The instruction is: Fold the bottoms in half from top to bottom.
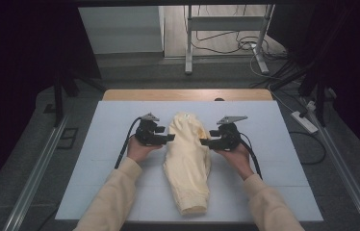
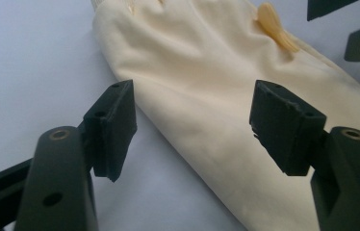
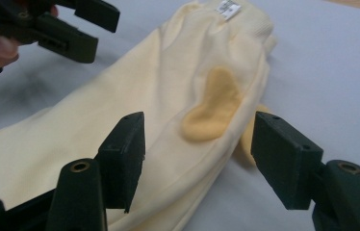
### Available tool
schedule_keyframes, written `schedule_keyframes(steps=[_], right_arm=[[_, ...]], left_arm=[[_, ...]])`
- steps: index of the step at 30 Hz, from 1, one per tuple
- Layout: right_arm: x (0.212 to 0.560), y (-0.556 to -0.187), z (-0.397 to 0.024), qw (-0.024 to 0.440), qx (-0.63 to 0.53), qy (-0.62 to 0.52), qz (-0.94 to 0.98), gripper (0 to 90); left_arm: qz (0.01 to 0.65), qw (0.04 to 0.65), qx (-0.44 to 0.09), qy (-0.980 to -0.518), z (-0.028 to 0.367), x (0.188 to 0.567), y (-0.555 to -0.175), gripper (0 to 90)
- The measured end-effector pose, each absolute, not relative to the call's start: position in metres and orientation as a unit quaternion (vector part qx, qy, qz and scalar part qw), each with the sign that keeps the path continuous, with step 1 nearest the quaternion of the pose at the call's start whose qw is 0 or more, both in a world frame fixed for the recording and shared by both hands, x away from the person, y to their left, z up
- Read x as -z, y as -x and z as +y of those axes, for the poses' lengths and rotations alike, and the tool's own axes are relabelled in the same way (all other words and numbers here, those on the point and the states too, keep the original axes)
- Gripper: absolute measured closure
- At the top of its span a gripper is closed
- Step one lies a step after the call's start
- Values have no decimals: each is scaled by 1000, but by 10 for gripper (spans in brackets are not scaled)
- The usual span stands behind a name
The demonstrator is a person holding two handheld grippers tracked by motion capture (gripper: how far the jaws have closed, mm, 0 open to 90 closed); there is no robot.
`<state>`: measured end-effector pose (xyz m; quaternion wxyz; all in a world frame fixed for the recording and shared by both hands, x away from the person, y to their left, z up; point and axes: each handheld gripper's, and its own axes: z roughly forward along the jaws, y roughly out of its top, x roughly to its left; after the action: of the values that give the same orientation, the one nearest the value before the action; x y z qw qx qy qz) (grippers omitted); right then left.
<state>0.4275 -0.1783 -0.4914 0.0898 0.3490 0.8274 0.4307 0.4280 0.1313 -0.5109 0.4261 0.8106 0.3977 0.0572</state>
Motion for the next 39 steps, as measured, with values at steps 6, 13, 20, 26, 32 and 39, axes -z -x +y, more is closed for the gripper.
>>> schedule_keyframes(steps=[6,13,20,26,32,39], right_arm=[[491,-448,-176,87,-427,-370,821,369],[493,-469,-167,91,-423,-379,818,371],[500,-483,-159,85,-418,-386,818,372],[509,-486,-154,80,-396,-381,832,383],[518,-486,-149,64,-376,-375,845,395],[523,-484,-142,65,-364,-361,856,399]], left_arm=[[405,424,-57,-808,134,510,-438,334],[414,417,-58,-807,134,514,-453,334],[422,404,-57,-809,133,522,-461,334],[422,397,-51,-813,129,528,-463,334],[421,386,-44,-820,121,533,-464,335],[424,380,-39,-821,119,537,-465,339]])
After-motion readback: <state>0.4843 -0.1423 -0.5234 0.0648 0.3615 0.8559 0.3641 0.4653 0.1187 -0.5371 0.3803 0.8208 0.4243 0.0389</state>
